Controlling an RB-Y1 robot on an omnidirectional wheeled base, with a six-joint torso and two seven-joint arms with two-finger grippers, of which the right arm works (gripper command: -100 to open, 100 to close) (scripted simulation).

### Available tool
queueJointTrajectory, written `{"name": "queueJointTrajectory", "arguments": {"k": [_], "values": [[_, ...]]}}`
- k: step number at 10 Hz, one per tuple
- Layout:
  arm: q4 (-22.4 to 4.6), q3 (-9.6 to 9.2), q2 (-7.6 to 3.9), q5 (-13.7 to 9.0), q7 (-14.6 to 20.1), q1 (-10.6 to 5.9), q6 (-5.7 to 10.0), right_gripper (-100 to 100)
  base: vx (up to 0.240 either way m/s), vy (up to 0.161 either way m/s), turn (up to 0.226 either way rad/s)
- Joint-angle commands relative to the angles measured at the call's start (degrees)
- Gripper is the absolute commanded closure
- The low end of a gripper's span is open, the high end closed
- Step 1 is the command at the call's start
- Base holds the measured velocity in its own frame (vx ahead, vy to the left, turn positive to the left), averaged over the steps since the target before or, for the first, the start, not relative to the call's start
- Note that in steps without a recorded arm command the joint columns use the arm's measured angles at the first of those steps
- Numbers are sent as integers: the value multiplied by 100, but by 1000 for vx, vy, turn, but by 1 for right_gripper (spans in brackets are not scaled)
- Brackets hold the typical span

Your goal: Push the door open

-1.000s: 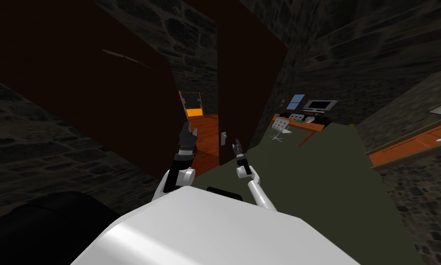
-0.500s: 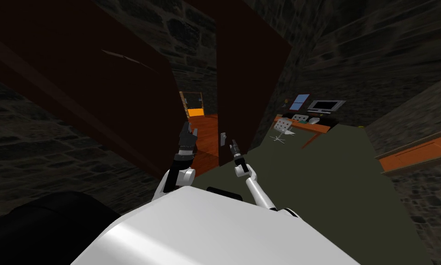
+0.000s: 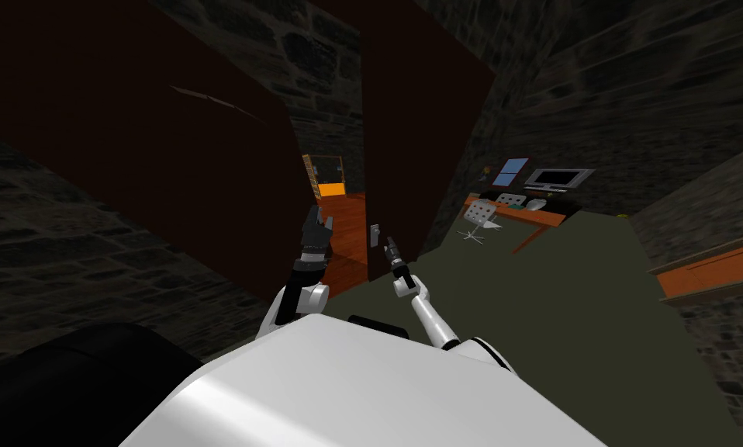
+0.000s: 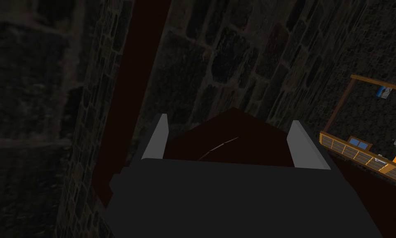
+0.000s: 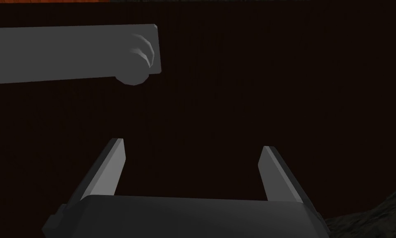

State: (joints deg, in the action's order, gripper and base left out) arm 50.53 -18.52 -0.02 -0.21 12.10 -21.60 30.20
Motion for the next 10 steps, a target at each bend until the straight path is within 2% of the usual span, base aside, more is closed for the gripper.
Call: {"name": "queueJointTrajectory", "arguments": {"k": [1, 2, 3, 5, 6, 10], "values": [[-286, -69, 34, 14, 1, -171, 10, -100, 43, -50, 48], [-477, -128, 57, 25, 7, -311, 3, -100, 48, -81, 83], [-573, -128, 57, 25, 7, -311, 3, -100, 46, -61, 28], [-988, -233, 104, 44, 18, -559, -11, -100, 49, -68, 51], [-988, -233, 104, 44, 18, -559, -11, -100, 48, -64, 26], [-1595, -386, 187, 72, 33, -920, -30, -100, 46, -61, 44]]}}
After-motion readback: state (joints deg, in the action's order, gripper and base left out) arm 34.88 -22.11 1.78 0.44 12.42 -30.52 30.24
